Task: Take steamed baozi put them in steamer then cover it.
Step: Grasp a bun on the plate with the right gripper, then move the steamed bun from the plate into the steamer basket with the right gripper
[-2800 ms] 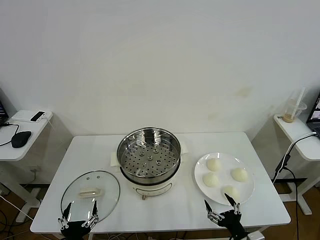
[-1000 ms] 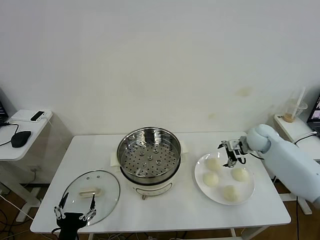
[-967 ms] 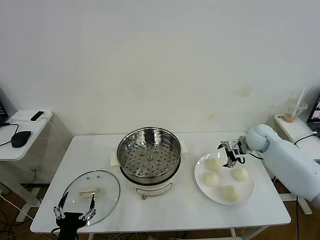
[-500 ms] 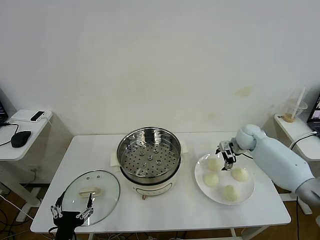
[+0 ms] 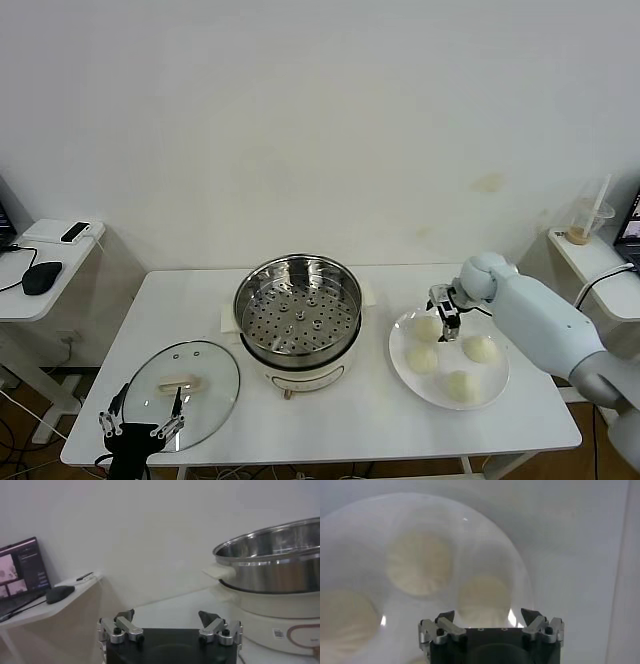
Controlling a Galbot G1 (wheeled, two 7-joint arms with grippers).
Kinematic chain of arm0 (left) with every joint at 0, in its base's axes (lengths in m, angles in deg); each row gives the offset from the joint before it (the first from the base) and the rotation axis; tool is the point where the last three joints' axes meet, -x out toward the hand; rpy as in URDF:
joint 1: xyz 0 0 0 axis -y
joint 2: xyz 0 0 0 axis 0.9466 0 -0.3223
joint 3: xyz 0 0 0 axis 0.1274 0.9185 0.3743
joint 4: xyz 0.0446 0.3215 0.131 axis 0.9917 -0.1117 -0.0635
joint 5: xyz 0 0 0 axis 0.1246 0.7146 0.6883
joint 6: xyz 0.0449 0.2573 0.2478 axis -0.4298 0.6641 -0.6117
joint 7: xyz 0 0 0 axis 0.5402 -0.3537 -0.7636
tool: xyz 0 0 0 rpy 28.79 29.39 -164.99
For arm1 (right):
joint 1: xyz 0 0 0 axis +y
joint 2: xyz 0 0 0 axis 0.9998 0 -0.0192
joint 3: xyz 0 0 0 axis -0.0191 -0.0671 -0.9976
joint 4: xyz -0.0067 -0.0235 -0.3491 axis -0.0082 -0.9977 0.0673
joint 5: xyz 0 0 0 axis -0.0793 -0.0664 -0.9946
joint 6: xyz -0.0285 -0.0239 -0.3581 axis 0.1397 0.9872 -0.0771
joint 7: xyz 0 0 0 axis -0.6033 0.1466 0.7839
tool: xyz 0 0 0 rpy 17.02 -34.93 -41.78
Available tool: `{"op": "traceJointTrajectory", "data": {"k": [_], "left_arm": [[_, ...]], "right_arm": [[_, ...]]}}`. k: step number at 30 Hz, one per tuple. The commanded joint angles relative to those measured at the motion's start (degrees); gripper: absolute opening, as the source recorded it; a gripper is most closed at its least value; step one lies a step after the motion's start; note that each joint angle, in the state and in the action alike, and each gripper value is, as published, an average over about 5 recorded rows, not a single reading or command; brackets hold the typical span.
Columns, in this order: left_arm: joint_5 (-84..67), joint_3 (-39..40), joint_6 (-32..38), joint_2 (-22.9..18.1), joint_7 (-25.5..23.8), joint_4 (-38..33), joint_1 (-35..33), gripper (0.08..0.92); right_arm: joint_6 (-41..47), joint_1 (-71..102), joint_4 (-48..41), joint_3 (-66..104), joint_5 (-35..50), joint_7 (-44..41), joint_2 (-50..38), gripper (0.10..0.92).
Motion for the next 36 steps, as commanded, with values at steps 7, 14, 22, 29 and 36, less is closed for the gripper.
{"op": "traceJointTrajectory", "data": {"k": [7, 14, 22, 29, 36], "left_arm": [[-0.2, 0.0, 0.0, 0.1, 0.0, 0.0, 0.3, 0.823], [-0.2, 0.1, 0.0, 0.2, 0.0, -0.4, 0.0, 0.823], [-0.3, 0.4, -0.1, 0.5, 0.0, -0.8, -0.2, 0.823], [-0.4, 1.2, -0.2, 1.0, 0.0, -0.9, -0.3, 0.823], [-0.8, 1.3, -0.2, 1.6, -0.1, -1.3, -0.2, 0.823]], "right_arm": [[0.6, 0.1, -1.3, -0.3, -0.5, 0.0, 1.1, 0.753], [0.7, -0.4, 0.0, -0.5, 1.8, -0.7, -0.1, 0.676], [0.3, -5.8, 3.3, -2.7, 5.0, -2.5, -3.7, 0.645], [0.4, -15.2, 8.2, -6.2, 11.1, -3.9, -7.1, 0.645], [1.1, -25.8, 10.0, -11.9, 18.2, -3.7, -5.4, 0.647]]}}
